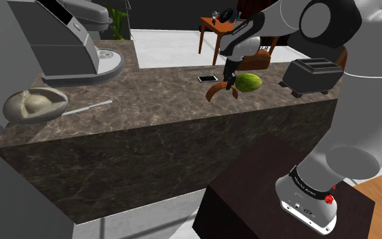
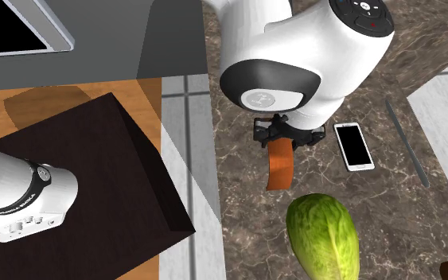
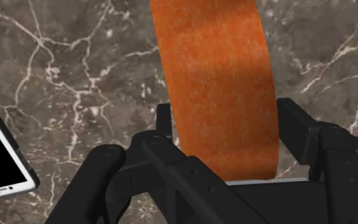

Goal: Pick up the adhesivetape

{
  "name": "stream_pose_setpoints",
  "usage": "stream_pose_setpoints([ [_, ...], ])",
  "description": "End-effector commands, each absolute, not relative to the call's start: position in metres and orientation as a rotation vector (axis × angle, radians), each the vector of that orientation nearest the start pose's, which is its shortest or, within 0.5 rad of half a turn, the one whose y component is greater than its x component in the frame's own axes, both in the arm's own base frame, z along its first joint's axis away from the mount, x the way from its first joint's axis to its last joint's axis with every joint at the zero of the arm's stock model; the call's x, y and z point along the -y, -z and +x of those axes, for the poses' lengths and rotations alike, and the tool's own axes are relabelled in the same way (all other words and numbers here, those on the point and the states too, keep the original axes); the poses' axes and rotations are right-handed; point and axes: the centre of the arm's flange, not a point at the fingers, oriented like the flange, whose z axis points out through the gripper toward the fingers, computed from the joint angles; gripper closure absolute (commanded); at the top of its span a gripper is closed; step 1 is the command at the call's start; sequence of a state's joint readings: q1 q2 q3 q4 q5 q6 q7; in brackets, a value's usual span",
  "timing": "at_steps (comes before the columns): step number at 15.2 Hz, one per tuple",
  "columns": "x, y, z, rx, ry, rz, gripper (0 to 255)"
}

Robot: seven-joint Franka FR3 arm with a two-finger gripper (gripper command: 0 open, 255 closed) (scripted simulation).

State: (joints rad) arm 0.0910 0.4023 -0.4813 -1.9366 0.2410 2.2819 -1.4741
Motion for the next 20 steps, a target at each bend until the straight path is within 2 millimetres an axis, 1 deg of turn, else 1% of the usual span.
stream_pose_setpoints([
  [1, 0.217, -0.297, 0.578, 1.446, -0.004, -2.787, 255],
  [6, 0.217, -0.297, 0.578, 1.446, -0.004, -2.787, 255],
  [20, 0.217, -0.371, 0.578, 1.446, -0.004, -2.787, 255],
])
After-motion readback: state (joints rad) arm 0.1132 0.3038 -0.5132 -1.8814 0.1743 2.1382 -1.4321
